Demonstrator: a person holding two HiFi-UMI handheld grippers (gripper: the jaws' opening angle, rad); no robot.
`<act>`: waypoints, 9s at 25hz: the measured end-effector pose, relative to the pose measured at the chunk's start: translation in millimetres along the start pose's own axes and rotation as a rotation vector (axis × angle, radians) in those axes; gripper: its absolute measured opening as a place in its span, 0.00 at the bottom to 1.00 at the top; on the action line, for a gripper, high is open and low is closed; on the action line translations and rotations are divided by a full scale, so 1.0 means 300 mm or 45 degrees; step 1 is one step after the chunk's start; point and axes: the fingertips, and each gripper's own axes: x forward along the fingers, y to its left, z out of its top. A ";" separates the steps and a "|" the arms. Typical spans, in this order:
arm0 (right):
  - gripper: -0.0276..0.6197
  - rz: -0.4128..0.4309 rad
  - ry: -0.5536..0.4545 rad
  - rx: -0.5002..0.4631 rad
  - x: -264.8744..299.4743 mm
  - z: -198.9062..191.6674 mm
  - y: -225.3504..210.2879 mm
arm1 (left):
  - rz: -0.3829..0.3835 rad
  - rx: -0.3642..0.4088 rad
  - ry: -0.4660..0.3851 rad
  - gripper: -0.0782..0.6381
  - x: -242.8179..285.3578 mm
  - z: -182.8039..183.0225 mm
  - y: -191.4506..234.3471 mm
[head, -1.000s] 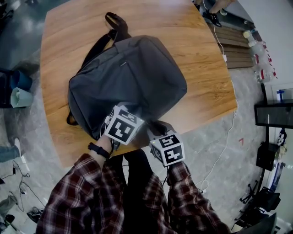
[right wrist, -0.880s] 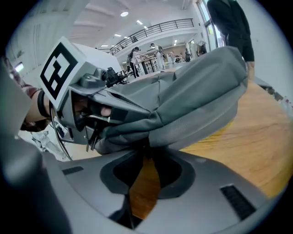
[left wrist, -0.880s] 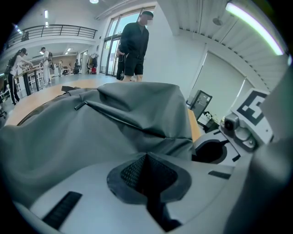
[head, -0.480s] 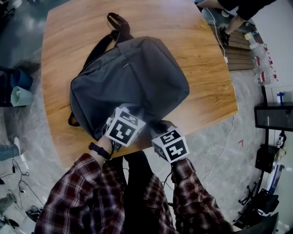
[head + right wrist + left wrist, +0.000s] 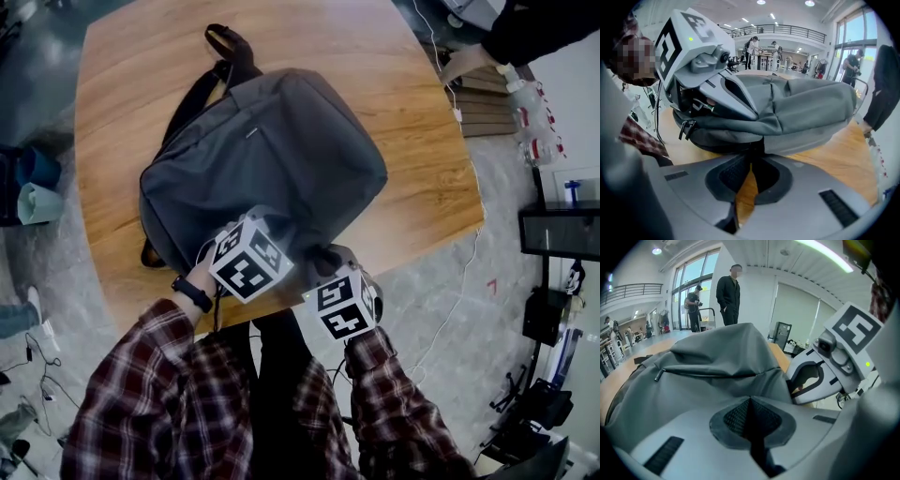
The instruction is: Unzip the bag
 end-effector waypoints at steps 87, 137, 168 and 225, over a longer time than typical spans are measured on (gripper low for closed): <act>0.07 0.032 0.097 -0.535 0.080 0.049 -0.020 | 0.022 0.697 0.092 0.12 -0.035 -0.072 0.080; 0.06 0.242 -0.031 0.046 -0.054 0.004 0.334 | 0.400 0.233 0.085 0.12 0.097 0.108 0.321; 0.06 -0.049 -0.062 -0.140 0.079 0.174 -0.256 | 0.163 0.348 -0.003 0.12 -0.135 0.042 0.121; 0.06 -0.070 -0.137 0.157 -0.033 0.097 0.083 | 0.142 0.008 0.030 0.12 -0.096 -0.079 0.213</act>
